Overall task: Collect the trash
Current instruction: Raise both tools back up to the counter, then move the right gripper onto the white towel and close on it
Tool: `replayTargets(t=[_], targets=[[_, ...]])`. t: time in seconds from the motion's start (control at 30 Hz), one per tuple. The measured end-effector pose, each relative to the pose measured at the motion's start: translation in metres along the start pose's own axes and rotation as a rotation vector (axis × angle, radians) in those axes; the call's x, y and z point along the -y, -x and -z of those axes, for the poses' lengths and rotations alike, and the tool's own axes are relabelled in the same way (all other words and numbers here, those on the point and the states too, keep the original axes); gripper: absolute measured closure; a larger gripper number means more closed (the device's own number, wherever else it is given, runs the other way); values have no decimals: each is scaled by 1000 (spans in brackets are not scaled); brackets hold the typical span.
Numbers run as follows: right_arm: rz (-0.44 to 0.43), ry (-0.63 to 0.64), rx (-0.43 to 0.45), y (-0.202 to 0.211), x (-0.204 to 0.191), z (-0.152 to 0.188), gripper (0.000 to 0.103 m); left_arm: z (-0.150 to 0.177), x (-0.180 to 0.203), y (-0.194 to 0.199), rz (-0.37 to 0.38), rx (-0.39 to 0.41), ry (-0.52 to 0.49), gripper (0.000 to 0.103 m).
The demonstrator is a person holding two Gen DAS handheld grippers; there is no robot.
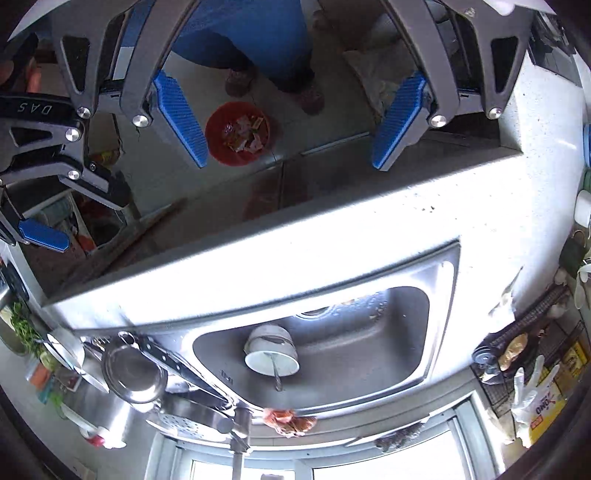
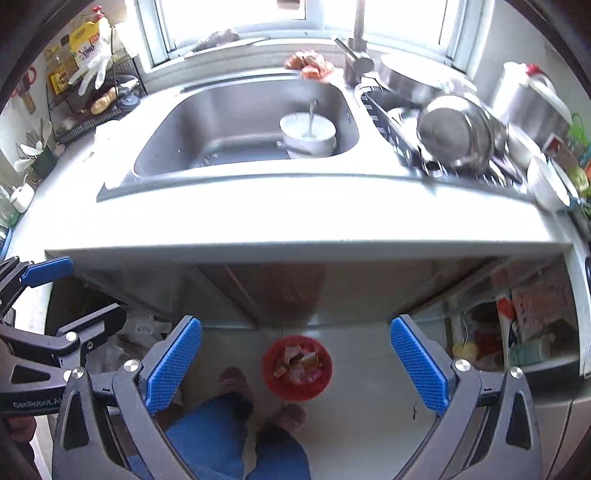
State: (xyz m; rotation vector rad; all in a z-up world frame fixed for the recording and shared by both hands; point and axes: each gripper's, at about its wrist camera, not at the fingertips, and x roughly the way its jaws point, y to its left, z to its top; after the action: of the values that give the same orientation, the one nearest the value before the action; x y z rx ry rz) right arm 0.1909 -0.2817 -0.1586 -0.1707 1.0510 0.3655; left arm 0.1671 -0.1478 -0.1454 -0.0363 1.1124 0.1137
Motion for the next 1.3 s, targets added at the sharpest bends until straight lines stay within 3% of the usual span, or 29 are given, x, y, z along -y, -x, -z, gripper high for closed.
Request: replayTargets(t=[0.3, 0.7, 1.3], targets=[[-46, 57, 68, -7, -44, -77, 1, -51, -74, 10, -76, 56, 96, 14], [-103, 148, 59, -41, -151, -188, 1, -106, -210, 1, -143, 70, 245, 14], [-192, 342, -18, -123, -319, -299, 1, -133, -413, -44, -164, -10, 439, 14]])
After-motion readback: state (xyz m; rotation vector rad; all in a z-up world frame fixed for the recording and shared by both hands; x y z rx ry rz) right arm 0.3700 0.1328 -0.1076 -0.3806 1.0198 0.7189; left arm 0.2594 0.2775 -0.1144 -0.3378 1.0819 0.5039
